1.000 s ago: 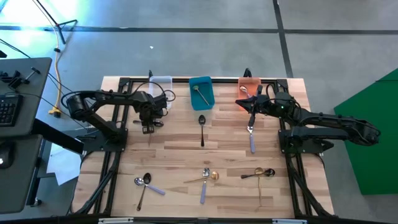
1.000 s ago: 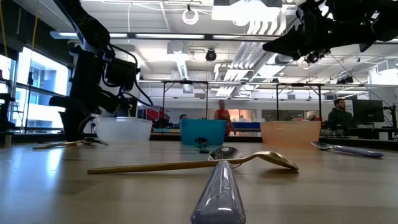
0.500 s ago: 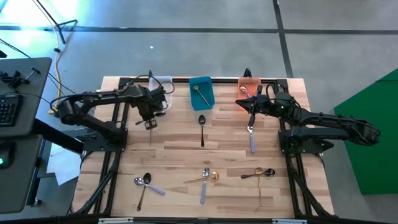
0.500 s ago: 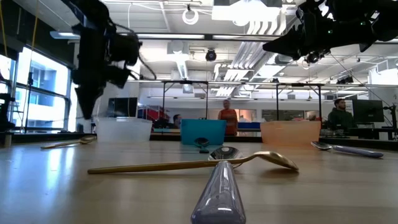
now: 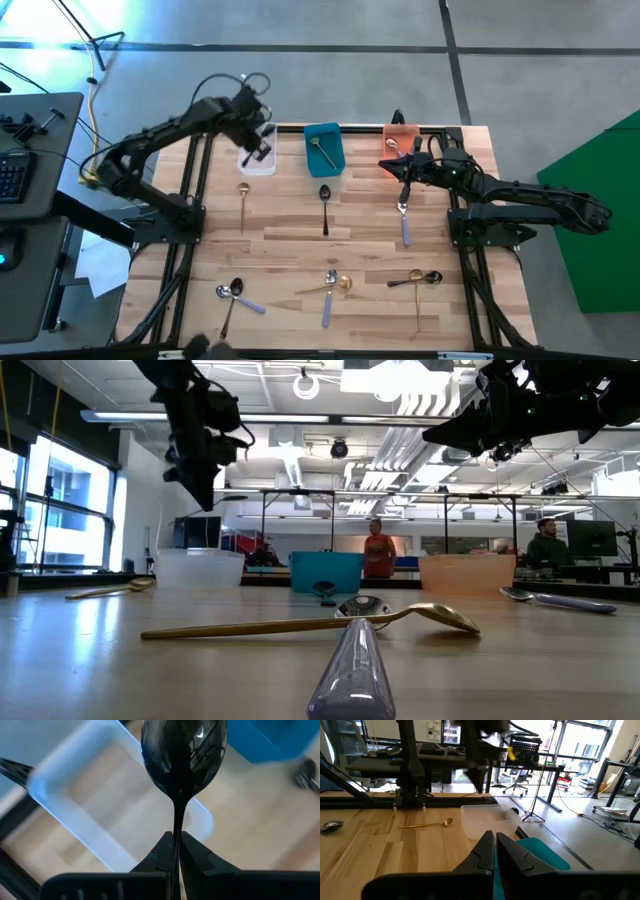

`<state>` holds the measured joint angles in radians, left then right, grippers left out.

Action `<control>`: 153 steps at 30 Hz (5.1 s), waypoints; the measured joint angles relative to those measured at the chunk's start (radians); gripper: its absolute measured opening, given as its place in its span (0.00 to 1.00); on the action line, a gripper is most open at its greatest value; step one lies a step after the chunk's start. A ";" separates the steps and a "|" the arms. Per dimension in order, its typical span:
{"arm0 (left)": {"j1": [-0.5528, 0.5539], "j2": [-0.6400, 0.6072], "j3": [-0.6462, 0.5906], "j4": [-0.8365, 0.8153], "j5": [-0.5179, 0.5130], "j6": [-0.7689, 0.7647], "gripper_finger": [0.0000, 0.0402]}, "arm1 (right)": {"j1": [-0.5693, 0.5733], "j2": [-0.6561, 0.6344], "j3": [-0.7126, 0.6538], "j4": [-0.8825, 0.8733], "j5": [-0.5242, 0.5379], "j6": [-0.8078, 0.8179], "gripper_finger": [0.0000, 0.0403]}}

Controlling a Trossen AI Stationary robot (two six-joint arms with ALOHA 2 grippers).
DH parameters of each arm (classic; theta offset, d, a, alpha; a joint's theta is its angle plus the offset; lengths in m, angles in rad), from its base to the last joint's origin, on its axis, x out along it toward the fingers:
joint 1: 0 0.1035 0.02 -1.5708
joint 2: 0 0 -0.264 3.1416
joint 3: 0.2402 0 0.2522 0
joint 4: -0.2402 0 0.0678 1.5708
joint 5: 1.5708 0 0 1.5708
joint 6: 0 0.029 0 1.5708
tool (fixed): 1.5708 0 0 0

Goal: Sort silverware by color (type)
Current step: Put the top left black spoon into the transparent bin, then put the bottom right black spoon into the transparent bin

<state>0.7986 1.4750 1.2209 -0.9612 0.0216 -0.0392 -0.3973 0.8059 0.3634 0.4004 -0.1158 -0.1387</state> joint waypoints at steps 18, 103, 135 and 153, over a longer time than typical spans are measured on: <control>0.140 0.339 0.061 0.057 0.028 -0.020 0.01 | 0.000 0.000 0.000 -0.016 0.000 -0.001 0.01; -0.757 -0.058 -0.840 1.724 -0.113 -0.083 0.02 | 0.364 0.042 0.135 -0.577 0.441 0.379 0.01; -0.740 -0.058 -0.845 1.776 -0.121 0.008 0.02 | 0.983 0.661 0.548 -1.140 0.145 0.969 0.39; -0.740 -0.058 -0.845 1.773 -0.117 -0.009 0.02 | 1.034 0.900 0.549 -1.128 0.056 0.807 0.39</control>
<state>0.0589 1.4166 0.3759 0.8114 -0.0959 -0.0483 0.6369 1.7060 0.9126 -0.7281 -0.0598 0.6684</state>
